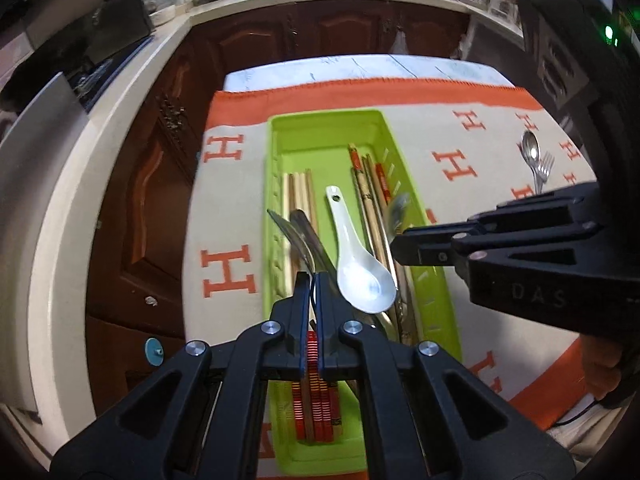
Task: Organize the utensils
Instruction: 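Lower both metal spoons into the green tray and open both tools, then move both open tools back over the last spoon and fork, then grasp the metal fork by its handle with the left tool, then grasp the last metal spoon with the right tool while the left holds the fork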
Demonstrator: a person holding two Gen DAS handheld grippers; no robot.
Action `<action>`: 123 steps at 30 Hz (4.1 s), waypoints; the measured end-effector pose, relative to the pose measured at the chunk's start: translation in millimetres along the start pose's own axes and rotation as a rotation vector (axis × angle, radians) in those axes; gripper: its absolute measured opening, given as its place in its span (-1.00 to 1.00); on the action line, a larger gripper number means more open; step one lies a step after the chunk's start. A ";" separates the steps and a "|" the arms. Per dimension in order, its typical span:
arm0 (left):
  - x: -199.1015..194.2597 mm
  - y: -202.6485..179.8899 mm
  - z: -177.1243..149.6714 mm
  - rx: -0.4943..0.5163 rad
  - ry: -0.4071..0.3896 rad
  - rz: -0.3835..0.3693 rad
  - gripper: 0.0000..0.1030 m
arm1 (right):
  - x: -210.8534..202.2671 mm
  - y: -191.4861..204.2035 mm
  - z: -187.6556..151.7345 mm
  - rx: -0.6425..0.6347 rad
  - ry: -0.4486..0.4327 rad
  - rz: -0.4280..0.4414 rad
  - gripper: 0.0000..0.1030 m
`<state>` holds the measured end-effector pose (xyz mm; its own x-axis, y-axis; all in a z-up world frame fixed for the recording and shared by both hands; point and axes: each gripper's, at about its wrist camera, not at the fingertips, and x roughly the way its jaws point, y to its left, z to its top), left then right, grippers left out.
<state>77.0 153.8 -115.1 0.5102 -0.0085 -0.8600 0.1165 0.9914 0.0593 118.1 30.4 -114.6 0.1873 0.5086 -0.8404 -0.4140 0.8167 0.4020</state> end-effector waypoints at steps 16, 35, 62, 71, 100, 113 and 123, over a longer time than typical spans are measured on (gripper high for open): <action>-15.4 -38.9 11.8 0.027 0.002 -0.020 -0.96 | -44.4 -27.4 -25.1 0.070 -0.084 0.019 -0.85; -12.8 -179.0 54.5 0.245 0.025 -0.178 -0.96 | -137.5 -146.6 -83.6 0.296 -0.250 -0.019 -0.85; 113.6 -287.6 90.9 0.449 0.234 -0.297 -0.96 | -127.0 -269.8 -106.9 0.562 -0.248 -0.017 -0.85; 122.6 -299.3 97.3 0.524 0.246 -0.278 -0.78 | -119.5 -279.4 -109.9 0.578 -0.237 -0.002 -0.85; 119.6 -300.3 113.4 0.401 0.312 -0.272 -0.90 | -118.3 -286.0 -117.2 0.595 -0.235 -0.008 -0.85; 88.3 -243.1 63.7 0.168 0.278 -0.270 -0.90 | -96.4 -267.2 -87.4 0.564 -0.179 0.040 -0.85; 101.0 -238.0 58.9 0.170 0.315 -0.328 -0.82 | -92.0 -280.3 -74.4 0.614 -0.194 0.051 -0.75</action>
<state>151.0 -90.7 -186.2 0.1434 -0.2509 -0.9573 0.3794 0.9074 -0.1809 150.7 -265.6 -176.9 0.3621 0.5439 -0.7570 0.1473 0.7685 0.6227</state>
